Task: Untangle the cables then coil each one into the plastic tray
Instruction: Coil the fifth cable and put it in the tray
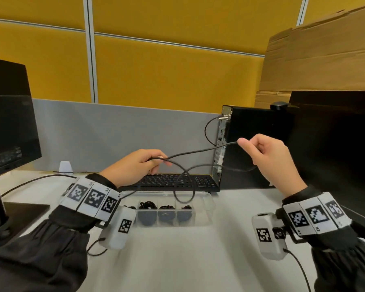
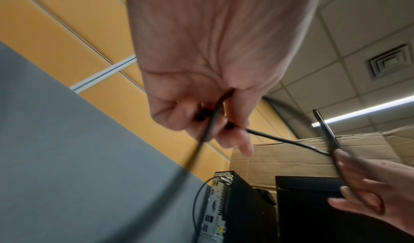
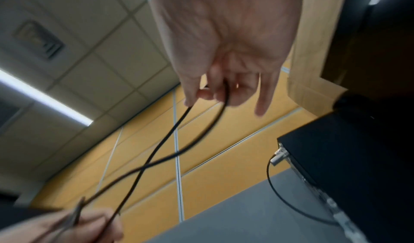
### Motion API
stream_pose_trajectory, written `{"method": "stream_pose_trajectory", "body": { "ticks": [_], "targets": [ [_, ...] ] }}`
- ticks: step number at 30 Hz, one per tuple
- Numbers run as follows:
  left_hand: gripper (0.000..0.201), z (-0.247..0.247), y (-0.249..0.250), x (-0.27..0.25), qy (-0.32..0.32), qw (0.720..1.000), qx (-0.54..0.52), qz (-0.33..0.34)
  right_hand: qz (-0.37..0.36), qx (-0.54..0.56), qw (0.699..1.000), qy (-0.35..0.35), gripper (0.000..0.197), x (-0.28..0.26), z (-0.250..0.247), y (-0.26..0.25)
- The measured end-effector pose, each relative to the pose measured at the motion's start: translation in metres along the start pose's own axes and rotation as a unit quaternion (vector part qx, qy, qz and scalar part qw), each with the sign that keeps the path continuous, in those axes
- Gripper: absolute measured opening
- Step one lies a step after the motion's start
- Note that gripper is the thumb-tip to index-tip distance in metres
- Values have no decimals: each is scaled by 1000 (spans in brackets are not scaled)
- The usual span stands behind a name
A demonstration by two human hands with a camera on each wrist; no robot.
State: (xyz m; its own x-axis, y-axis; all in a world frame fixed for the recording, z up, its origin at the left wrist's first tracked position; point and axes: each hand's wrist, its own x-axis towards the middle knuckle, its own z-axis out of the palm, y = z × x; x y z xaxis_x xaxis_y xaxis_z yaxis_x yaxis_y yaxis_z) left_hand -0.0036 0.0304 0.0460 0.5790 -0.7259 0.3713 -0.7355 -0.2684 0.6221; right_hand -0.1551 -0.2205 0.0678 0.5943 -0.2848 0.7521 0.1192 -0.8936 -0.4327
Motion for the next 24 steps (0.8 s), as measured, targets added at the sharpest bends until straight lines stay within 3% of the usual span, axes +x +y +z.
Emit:
{"method": "stream_pose_trajectory", "body": {
  "ticks": [2, 5, 7, 10, 12, 14, 16, 18, 19, 20, 21, 22, 24],
  "targets": [
    [30, -6, -7, -1, 29, 999, -15, -16, 120, 137, 983, -15, 40, 3, -2, 1],
    [32, -17, -17, -4, 83, 989, -101, -67, 302, 372, 878, -6, 32, 6, -5, 14],
    [30, -23, -24, -7, 100, 982, -124, -100, 337, 468, 816, 34, 22, 5, -4, 28],
    [29, -33, -33, -9, 163, 974, -75, -137, 359, 597, 706, 124, 15, 0, -3, 56],
    [19, -41, -37, -11, 213, 965, -28, -152, 367, 606, 687, 163, 25, -2, -6, 75],
    [9, -45, -40, -15, 206, 966, -11, -155, 394, 553, 713, 173, 28, -3, -9, 88],
    [9, -43, -40, -17, 165, 974, 17, -155, 458, 469, 743, 132, 27, -6, -10, 95],
    [10, -36, -32, -18, 129, 981, 41, -138, 497, 223, 838, -17, 24, -13, -7, 99],
    [13, -31, -26, -17, 115, 985, 48, -121, 470, 43, 873, -121, 28, -18, -5, 100],
    [18, -25, -20, -15, 107, 988, 54, -99, 404, -157, 878, -203, 34, -21, -3, 96],
    [22, -18, -12, -13, 105, 990, 63, -70, 318, -297, 875, -213, 37, -23, -2, 85],
    [25, -10, -3, -12, 106, 991, 77, -35, 236, -315, 894, -213, 37, -23, 2, 69],
    [26, 7, 14, -6, 111, 988, 104, 37, 138, -131, 959, -209, 42, -25, 17, 27]
  ]
}}
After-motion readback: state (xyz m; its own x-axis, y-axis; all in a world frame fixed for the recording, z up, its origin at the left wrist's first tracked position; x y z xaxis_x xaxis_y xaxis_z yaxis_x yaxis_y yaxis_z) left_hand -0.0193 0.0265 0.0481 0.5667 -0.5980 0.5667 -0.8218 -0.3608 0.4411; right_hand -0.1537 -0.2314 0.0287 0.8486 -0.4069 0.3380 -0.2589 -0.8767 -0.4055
